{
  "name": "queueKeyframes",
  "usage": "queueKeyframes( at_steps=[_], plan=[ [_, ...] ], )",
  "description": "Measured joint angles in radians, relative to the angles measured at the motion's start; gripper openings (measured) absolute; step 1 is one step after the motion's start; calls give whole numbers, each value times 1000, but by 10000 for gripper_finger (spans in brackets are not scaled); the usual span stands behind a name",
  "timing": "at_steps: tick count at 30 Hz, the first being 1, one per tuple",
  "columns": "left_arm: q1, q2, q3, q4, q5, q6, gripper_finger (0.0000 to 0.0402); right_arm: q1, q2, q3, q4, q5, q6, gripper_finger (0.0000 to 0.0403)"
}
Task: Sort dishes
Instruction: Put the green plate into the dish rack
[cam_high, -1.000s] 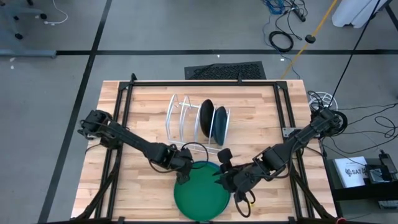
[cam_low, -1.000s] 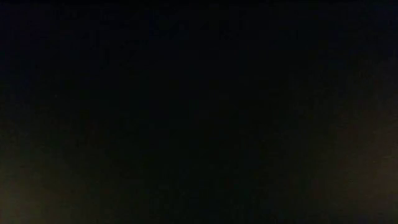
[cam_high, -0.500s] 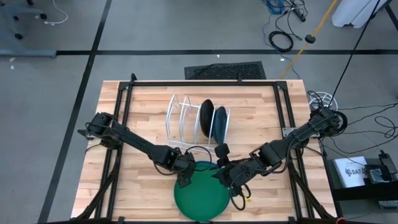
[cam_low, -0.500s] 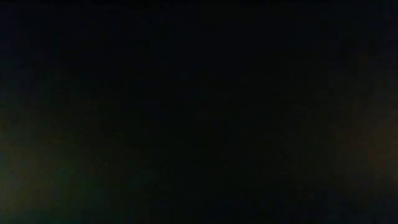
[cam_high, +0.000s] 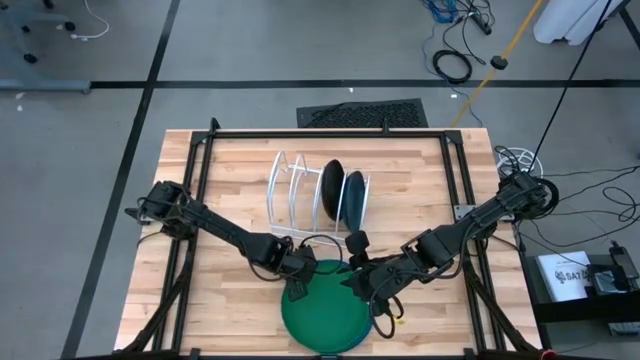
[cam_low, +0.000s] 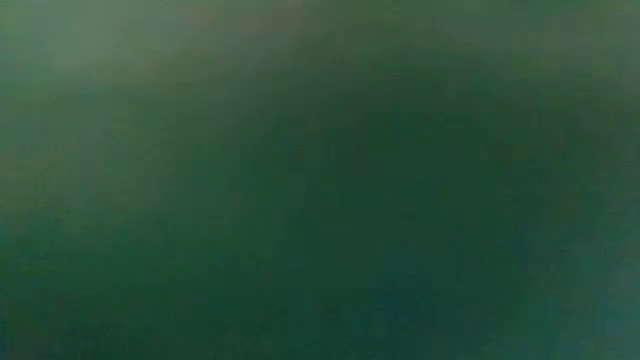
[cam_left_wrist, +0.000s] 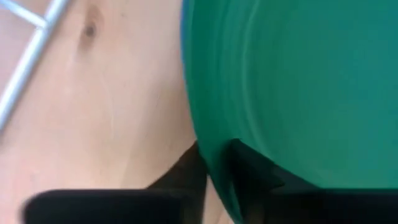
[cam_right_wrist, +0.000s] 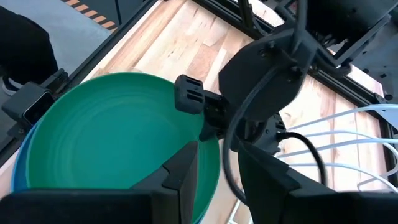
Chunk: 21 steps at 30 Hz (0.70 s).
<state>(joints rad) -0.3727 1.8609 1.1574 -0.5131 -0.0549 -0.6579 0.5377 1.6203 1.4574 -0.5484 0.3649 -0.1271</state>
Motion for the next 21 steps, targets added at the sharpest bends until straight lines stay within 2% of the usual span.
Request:
queueKeyframes(
  at_steps=[2,9,13,21],
  plan=[
    [2,-8,2,8,-8,-11,28,0,0,0,0,0,1,107],
    [4,-113,37,-137,-40,41,13,0,0,0,0,1,1,107],
    [-4,-219,63,-224,-147,82,12,0,0,0,0,5,-12,107],
    [-11,-426,78,-253,-305,133,12,-14,0,0,8,15,-32,107]
  ],
)
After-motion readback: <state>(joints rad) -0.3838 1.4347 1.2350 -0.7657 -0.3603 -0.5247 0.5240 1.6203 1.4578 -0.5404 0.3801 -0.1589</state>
